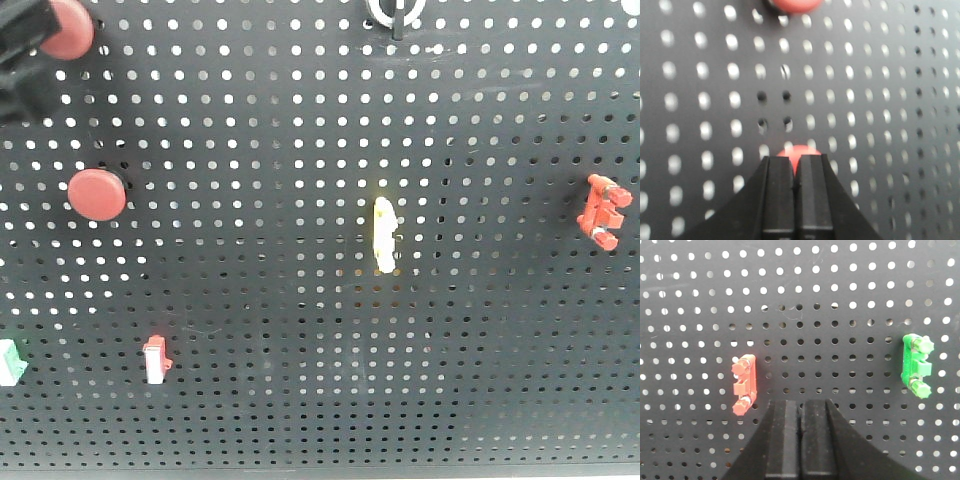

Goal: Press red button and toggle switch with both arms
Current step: 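Press the upper red push button with the left gripper tips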

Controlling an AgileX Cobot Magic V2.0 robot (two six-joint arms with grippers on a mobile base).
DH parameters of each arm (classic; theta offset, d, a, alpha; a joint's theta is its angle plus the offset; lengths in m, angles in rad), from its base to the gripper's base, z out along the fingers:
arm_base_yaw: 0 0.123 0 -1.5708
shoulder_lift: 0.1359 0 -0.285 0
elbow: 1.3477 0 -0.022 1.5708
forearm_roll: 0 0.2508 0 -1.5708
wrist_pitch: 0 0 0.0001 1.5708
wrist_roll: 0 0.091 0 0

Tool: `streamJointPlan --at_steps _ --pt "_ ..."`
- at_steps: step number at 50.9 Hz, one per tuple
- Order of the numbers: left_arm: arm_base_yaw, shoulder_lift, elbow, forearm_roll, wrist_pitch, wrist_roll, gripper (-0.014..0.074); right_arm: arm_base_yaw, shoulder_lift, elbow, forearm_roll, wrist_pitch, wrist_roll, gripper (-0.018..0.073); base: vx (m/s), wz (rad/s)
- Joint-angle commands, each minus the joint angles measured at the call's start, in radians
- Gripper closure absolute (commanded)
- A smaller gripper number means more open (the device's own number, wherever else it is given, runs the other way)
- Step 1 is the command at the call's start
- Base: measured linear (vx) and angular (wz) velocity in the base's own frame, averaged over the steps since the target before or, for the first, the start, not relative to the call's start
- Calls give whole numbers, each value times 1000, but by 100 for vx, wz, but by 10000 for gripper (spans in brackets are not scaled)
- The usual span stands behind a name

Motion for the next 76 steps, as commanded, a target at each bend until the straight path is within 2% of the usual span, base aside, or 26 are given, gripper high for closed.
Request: streamJointPlan --at_steps 1,16,25,37,46,76 --pt "-6 12 -37 -3 -77 -10 595 -4 7 -35 -3 -100 -2 559 0 0" --pt "-6 27 -36 -4 -65 -10 595 -4 7 -35 -3 -135 -2 559 0 0" --pt "-6 20 -36 -4 -2 -10 595 -4 7 -35 -3 -135 -2 559 0 0" --pt "-6 15 -36 -5 20 -11 595 -4 7 -35 -3 -135 -2 559 0 0" --pt "-6 12 -36 -57 93 -12 595 -4 7 -35 -3 -135 -2 559 0 0" --pt "-6 -39 -36 -54 -9 -1 595 -4 7 -35 -3 -135 -2 559 0 0"
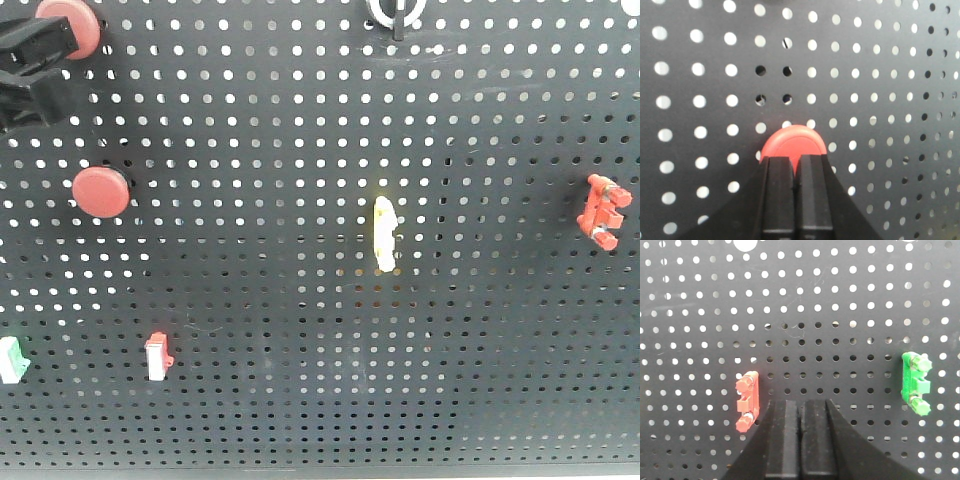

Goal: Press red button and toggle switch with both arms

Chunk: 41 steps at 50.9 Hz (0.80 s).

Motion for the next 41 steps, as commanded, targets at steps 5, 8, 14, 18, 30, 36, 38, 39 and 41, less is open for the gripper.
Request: streamJointPlan --at_steps 5,8,14,18,30,36,38,39,41 --pt "-3 -80 -27 0 -75 28 595 -4 7 -35 -3 -87 -2 559 0 0" --pt "-3 -108 -27 13 -54 42 595 -4 7 -35 -3 -87 -2 559 0 0" --pt "-3 -152 -27 13 -31 52 595 -4 7 -35 -3 -87 -2 559 0 0" --pt "-3 -178 -27 13 -1 52 595 -4 7 -35 -3 -87 -2 559 0 0" --pt "0 -251 72 35 39 53 595 -4 7 -35 -3 -110 -2 559 0 0" --pt "0 -299 169 40 12 53 595 -4 7 -35 -25 -148 -6 559 0 0" --pt "0 -317 202 40 0 53 595 -4 7 -36 -51 -159 -6 559 0 0" --pt "0 -323 212 40 -6 53 595 -4 7 -36 -64 -163 -4 559 0 0" --pt "0 -339 239 40 -12 53 595 -3 7 -36 -80 -165 4 559 0 0"
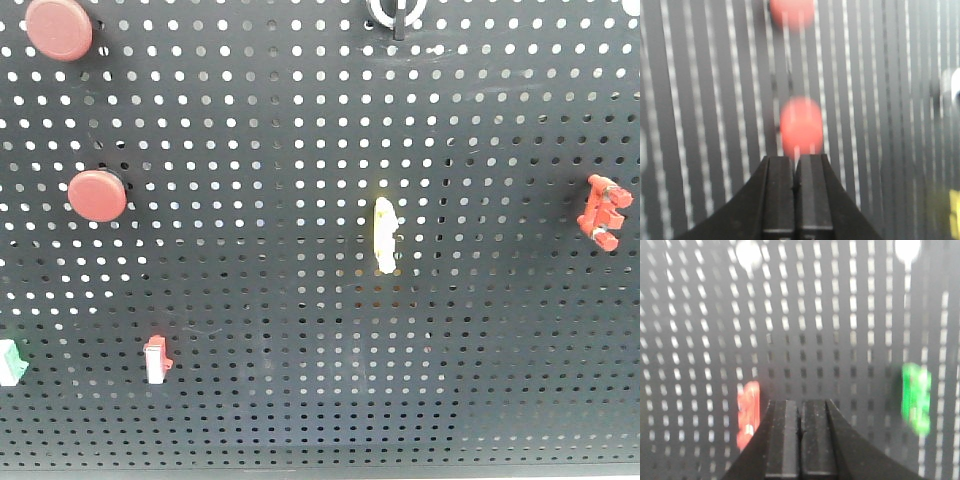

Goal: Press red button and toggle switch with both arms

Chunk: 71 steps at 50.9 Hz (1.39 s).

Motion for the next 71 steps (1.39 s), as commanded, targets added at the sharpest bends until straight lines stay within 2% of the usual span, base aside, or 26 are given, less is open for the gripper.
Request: streamJointPlan --at_steps 1,10,18,24,35,39,43,48,54,60,66,71 --pt "0 -45 33 0 -107 1 595 -3 7 -36 -55 -102 13 559 0 0" --pt "0 -80 77 0 -100 1 595 -2 11 -48 -142 -113 105 559 0 0" --pt "0 -80 77 0 -111 1 595 -2 69 -163 -309 -113 236 559 0 0" --pt "0 -80 77 0 -111 1 595 -2 140 -278 -450 -123 389 559 0 0" --pt "0 -80 77 0 -111 1 595 -2 264 -439 -797 -239 789 559 0 0" --pt "0 -80 77 0 -111 1 595 -2 309 -482 -965 -291 999 559 0 0" --pt "0 -80 77 0 -111 1 595 -2 342 -516 -1109 -359 1162 559 0 0" --pt "0 -80 77 0 -111 1 595 -2 380 -552 -1244 -428 1305 559 0 0" --pt "0 -76 77 0 -111 1 595 -2 407 -586 -1277 -478 1329 559 0 0" --pt "0 -76 77 0 -110 1 595 16 414 -607 -1274 -459 1329 559 0 0" --pt "0 -76 77 0 -111 1 595 154 421 -605 -1316 -337 1320 559 0 0" --pt "0 -76 77 0 -111 1 595 320 438 -605 -1360 -120 1280 559 0 0"
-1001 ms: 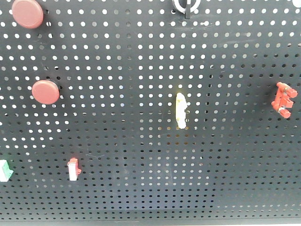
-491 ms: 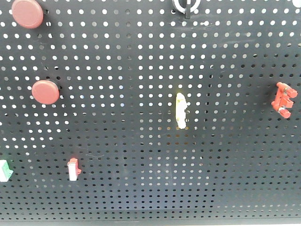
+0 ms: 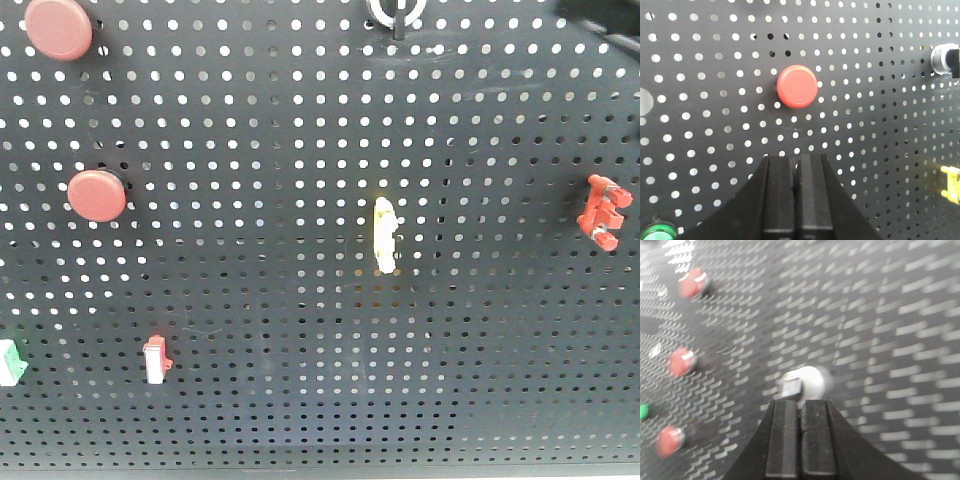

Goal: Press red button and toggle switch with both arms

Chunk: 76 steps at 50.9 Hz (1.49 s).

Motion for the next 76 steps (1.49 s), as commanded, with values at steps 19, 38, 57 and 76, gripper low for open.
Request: streamJointPlan --at_steps 19,38,57,76 --pt "0 0 -29 -3 -85 0 595 456 123 -106 -7 544 -217 559 0 0" --pt "0 0 -29 -3 -85 0 595 472 248 -252 -13 647 -217 559 0 0" --pt "0 0 -29 -3 -86 0 595 472 247 -252 -46 799 -211 559 0 0" --pt "0 0 -29 -3 -86 0 595 472 201 -252 -60 880 -222 559 0 0"
